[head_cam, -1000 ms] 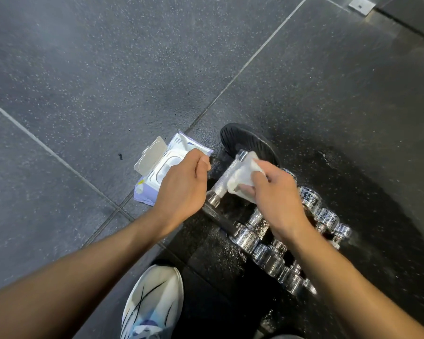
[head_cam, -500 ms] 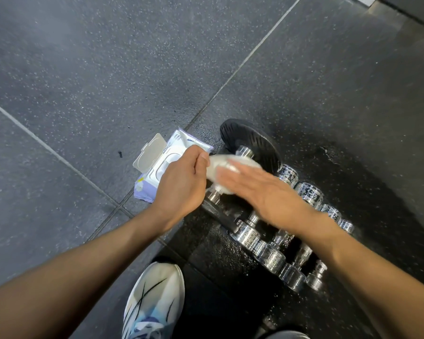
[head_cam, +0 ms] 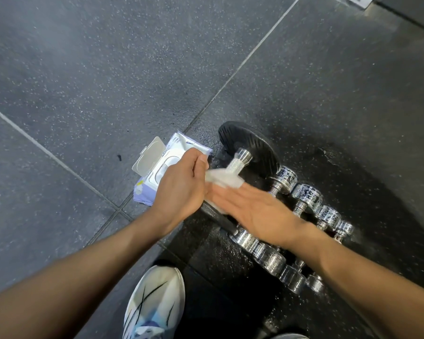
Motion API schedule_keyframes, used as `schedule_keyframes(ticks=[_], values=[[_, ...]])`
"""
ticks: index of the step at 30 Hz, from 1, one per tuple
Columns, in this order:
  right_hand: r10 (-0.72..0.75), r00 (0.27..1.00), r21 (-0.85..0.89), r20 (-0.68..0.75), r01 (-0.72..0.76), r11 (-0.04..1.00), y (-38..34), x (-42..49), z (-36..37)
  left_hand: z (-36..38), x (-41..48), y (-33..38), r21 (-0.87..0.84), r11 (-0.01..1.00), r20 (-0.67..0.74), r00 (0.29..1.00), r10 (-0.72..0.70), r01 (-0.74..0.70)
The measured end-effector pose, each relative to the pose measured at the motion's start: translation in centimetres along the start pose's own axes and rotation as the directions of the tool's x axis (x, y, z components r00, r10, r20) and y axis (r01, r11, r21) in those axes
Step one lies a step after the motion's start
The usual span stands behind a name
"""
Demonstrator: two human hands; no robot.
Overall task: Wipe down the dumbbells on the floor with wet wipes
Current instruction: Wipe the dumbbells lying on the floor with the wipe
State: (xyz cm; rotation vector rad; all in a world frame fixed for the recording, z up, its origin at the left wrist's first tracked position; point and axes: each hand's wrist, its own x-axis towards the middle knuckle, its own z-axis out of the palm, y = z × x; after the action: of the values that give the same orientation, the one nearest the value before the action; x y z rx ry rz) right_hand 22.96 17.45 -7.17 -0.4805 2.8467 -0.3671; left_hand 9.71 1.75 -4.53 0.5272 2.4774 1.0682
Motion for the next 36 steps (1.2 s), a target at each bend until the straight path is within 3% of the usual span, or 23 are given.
schedule_keyframes(ticks=[2,5,6,10,11,14,15,19,20,23,24,28,32,36], values=[[-0.029,0.999,0.040,0.032,0.028,0.999,0.6,-0.2,-0.1,0.0,0.0,0.0,-0.006,1.000,0.000,1.000,0.002,-0.002],[0.247,0.967,0.028,-0.069,-0.245,0.969,2.4,0.4,-0.7,0.0,0.1,-0.1,0.001,1.000,-0.002,1.000,0.006,-0.006],[0.279,0.957,0.019,-0.076,-0.278,0.960,2.0,0.5,-0.7,0.1,0.1,-0.1,0.002,1.000,-0.002,1.000,0.008,-0.008],[-0.021,0.999,0.025,0.032,0.020,0.999,-0.3,-0.2,-0.3,0.1,0.1,-0.3,-0.013,1.000,-0.006,1.000,0.011,-0.011],[-0.008,1.000,0.024,0.030,0.007,1.000,0.4,-0.3,-0.5,0.1,0.1,-0.3,-0.015,1.000,-0.006,1.000,0.011,-0.011],[0.285,0.956,0.022,-0.070,-0.284,0.959,2.6,0.3,-0.8,0.1,0.1,-0.1,-0.006,1.000,0.006,1.000,0.005,-0.005],[0.311,0.947,0.016,-0.082,-0.310,0.951,2.2,0.4,-0.7,0.0,0.0,-0.1,-0.003,1.000,0.007,1.000,0.006,-0.006],[-0.006,1.000,0.010,0.025,0.005,1.000,-0.2,-0.3,0.3,-0.1,-0.1,-0.1,-0.017,1.000,0.006,1.000,0.011,-0.011],[-0.005,0.999,0.029,0.035,0.004,1.000,0.3,-0.3,-0.1,-0.1,-0.1,-0.1,-0.018,1.000,0.006,1.000,0.012,-0.012],[0.263,0.961,0.072,-0.080,-0.258,0.964,1.9,0.3,-1.0,-0.2,-0.1,-0.1,0.001,1.000,0.013,1.000,0.016,-0.016],[0.281,0.955,0.093,-0.096,-0.272,0.958,1.5,0.4,-1.0,-0.2,-0.1,-0.1,0.005,1.000,0.015,1.000,0.017,-0.017],[0.009,1.000,0.075,0.013,-0.010,0.997,0.1,-0.3,-0.5,-0.2,0.0,-0.1,-0.007,1.000,0.013,1.000,0.022,-0.022],[0.295,0.955,0.076,-0.027,-0.293,0.953,2.1,0.5,-0.7,-0.2,0.0,-0.1,0.009,1.000,0.019,1.000,0.023,-0.023],[0.092,0.995,0.103,0.042,-0.096,0.990,-0.4,-0.5,-0.3,-0.2,-0.1,-0.1,-0.007,1.000,0.013,1.000,0.022,-0.022]])
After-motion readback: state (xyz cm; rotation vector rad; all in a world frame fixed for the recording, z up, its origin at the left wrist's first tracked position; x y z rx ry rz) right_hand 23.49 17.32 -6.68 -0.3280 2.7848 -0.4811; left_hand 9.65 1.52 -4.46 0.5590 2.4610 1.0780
